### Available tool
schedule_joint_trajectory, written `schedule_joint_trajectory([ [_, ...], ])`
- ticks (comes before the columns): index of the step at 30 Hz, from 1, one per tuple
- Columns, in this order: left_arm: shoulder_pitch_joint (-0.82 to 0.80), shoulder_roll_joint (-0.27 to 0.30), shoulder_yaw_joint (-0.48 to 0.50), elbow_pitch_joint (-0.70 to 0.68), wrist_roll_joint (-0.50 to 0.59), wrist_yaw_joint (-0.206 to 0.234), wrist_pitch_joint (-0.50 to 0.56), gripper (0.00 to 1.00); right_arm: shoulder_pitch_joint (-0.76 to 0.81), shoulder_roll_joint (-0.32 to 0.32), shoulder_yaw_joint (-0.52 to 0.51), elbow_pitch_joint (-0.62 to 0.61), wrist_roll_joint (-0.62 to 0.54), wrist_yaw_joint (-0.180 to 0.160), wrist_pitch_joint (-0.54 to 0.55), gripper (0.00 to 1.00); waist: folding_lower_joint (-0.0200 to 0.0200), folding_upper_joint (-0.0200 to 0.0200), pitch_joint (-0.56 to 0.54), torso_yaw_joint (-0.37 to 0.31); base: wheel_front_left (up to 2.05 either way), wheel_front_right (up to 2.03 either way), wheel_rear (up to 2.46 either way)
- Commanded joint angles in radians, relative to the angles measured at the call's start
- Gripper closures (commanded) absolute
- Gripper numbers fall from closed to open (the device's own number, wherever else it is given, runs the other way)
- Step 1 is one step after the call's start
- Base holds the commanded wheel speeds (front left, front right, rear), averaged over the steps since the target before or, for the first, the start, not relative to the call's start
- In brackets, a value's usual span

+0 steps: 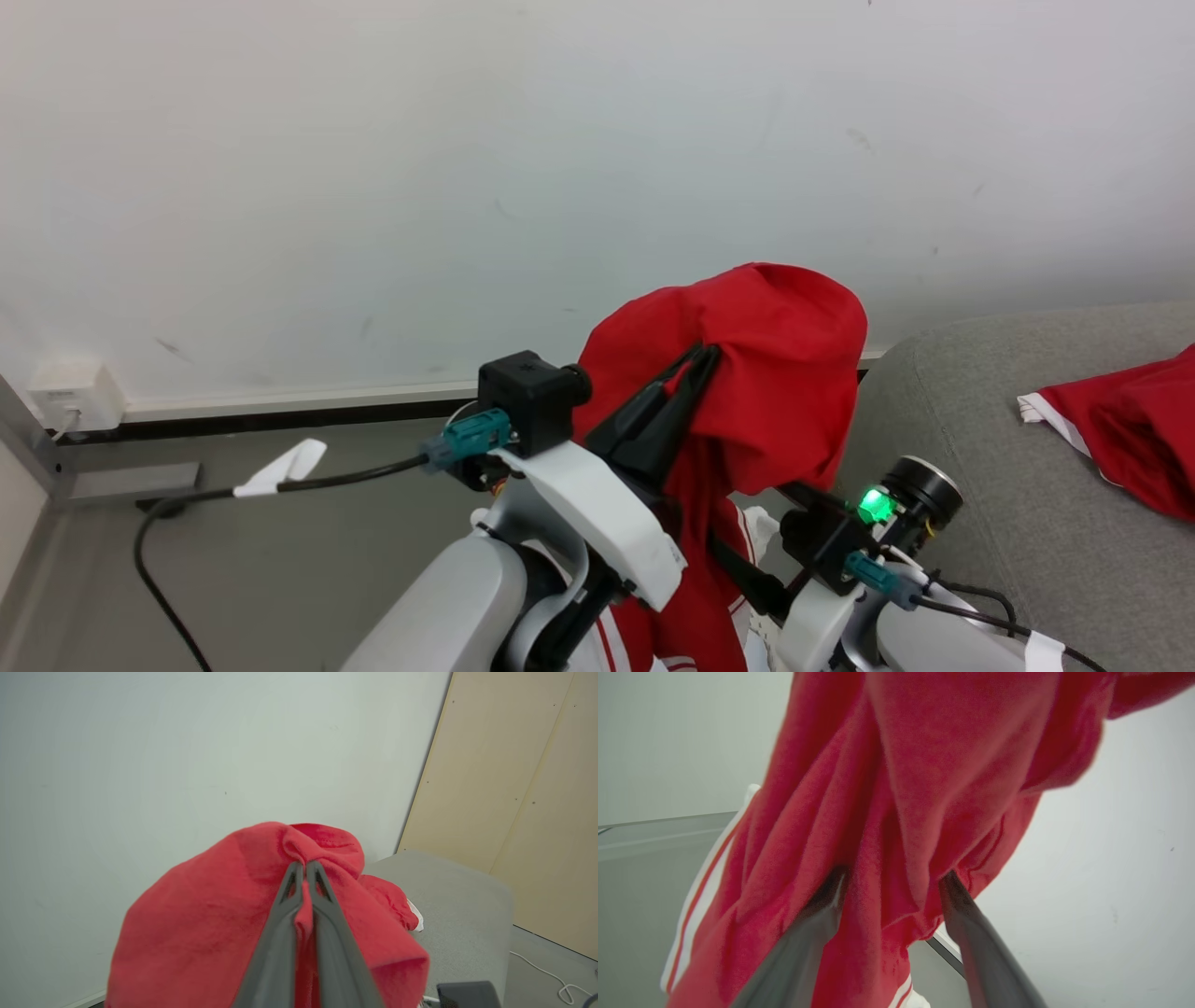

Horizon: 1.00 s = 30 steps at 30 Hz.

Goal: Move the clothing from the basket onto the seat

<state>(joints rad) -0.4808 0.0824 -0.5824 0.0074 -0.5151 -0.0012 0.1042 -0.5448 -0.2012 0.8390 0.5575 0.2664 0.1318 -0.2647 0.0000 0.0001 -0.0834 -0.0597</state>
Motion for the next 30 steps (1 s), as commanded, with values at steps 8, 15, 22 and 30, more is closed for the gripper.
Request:
schedule_joint_trajectory([
  [8, -0.026, -0.015, -0.028, 0.013, -0.032, -0.001, -0.007, 1.0, -0.079, 0.078, 0.087, 0.102, 0.138, -0.002, 0.001, 1.0, 0.0, -0.0001, -0.001, 0.026, 0.0, 0.0, 0.0],
  [15, -0.026, 0.002, -0.004, 0.039, -0.036, 0.017, -0.018, 1.0, -0.056, 0.056, 0.078, 0.053, 0.207, -0.002, 0.001, 1.0, 0.0, -0.0001, 0.004, 0.025, 0.0, 0.0, 0.0],
  [22, -0.024, 0.01, 0.007, 0.076, -0.029, 0.031, -0.036, 0.66, -0.035, 0.037, 0.054, 0.003, 0.241, -0.002, 0.001, 1.0, 0.0, -0.0001, 0.014, 0.0, 0.0, 0.0, 0.0],
  [30, -0.012, 0.024, -0.011, 0.126, -0.002, 0.025, -0.069, 0.0, -0.018, 0.003, 0.008, -0.024, 0.269, -0.002, 0.0, 1.0, 0.0, -0.0001, 0.025, -0.022, 0.0, 0.0, 0.0],
])
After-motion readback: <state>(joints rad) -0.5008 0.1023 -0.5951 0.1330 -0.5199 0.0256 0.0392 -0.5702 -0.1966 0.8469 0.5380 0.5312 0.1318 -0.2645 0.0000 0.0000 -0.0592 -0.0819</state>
